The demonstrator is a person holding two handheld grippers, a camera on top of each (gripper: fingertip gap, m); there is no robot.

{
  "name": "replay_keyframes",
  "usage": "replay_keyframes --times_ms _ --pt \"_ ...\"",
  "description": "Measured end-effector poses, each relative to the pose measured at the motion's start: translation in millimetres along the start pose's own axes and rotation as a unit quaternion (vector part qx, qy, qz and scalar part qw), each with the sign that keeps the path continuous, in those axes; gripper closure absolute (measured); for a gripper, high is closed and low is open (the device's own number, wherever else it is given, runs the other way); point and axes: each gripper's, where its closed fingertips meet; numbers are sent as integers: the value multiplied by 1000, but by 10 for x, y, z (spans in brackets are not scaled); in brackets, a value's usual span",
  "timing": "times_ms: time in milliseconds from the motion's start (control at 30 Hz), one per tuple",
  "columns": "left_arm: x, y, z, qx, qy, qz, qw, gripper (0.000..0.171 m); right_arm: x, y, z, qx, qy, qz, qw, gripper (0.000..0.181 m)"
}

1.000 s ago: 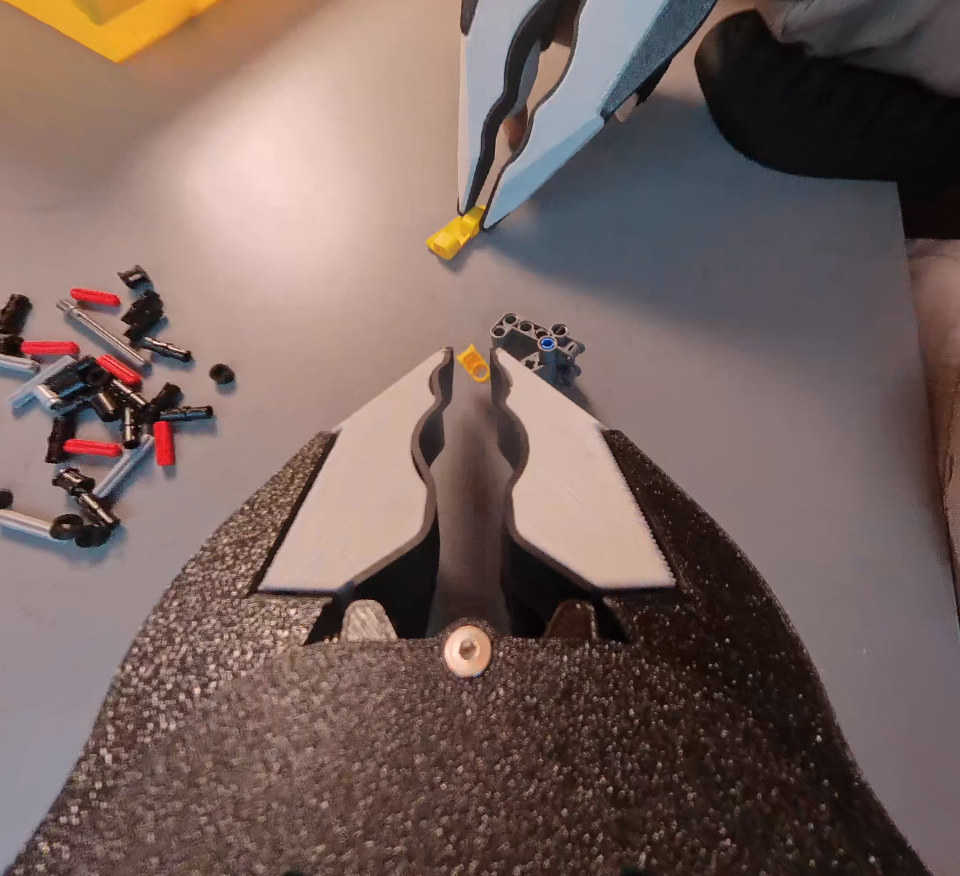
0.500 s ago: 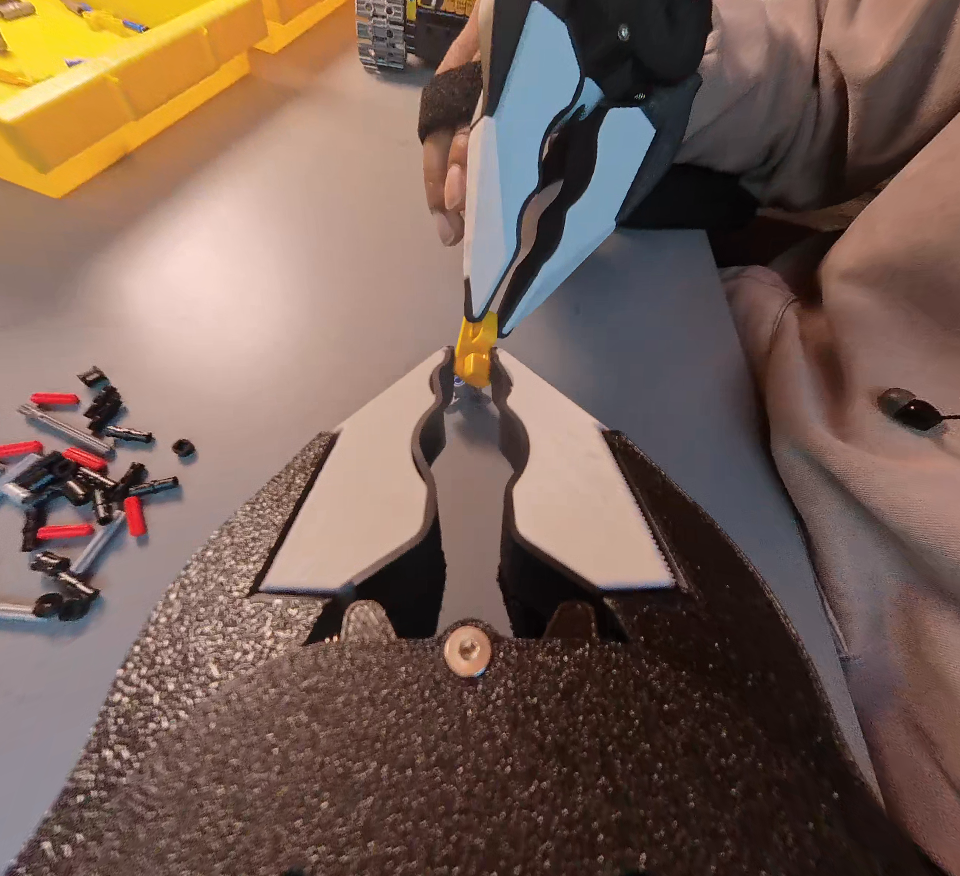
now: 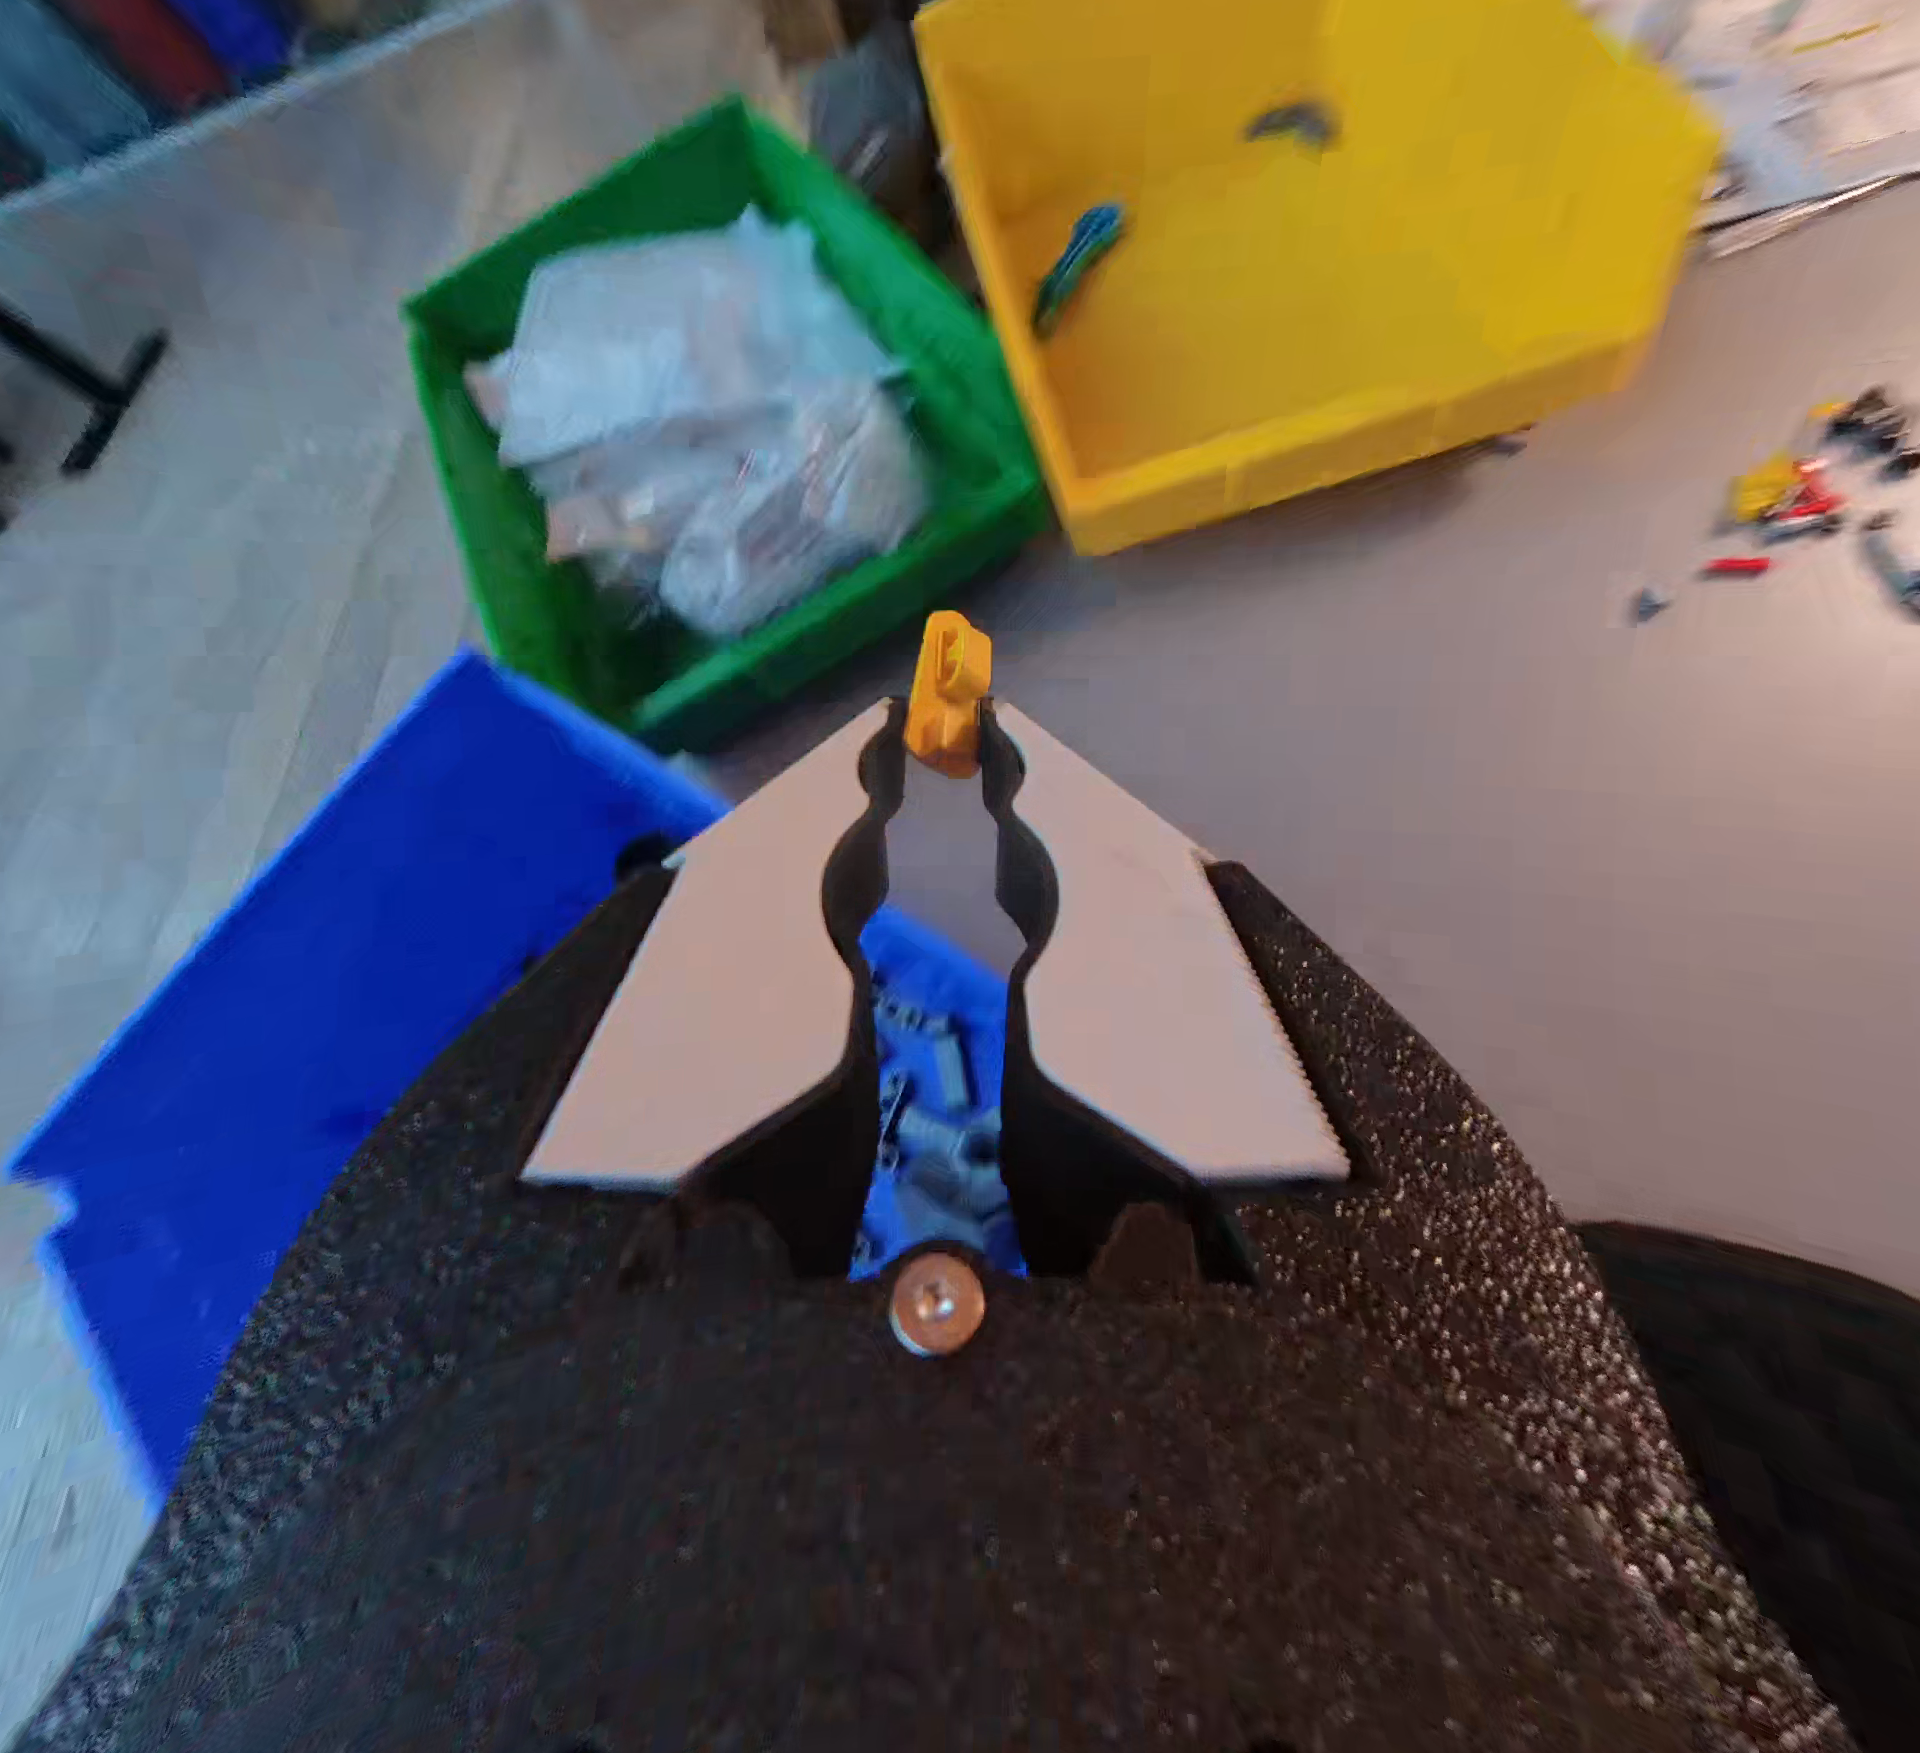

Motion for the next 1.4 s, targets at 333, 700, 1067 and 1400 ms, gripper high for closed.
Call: replay_keyframes --times_ms 333,700,1067,1400 --pt "219 26 -10 62 -21 -7 998 144 102 -130 -218 -113 -46 -27 992 144" --pt "2791 654 -127 167 -395 -83 899 140 295 219 61 -27 -91 -15 995 168" --pt "3432 156 -449 123 -475 -82 868 140 2391 -287 2899 -90 -452 -89 883 168" --pt "3540 73 -420 134 -467 -125 865 140 3195 -1313 3391 -160 -507 -165 831 156"
Point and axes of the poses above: each gripper's, where its closed fingertips meet, z back along the fingers, y out of its top, x = y × z across the jaws, and after that the axes turned 3 degrees about -y, right-handed
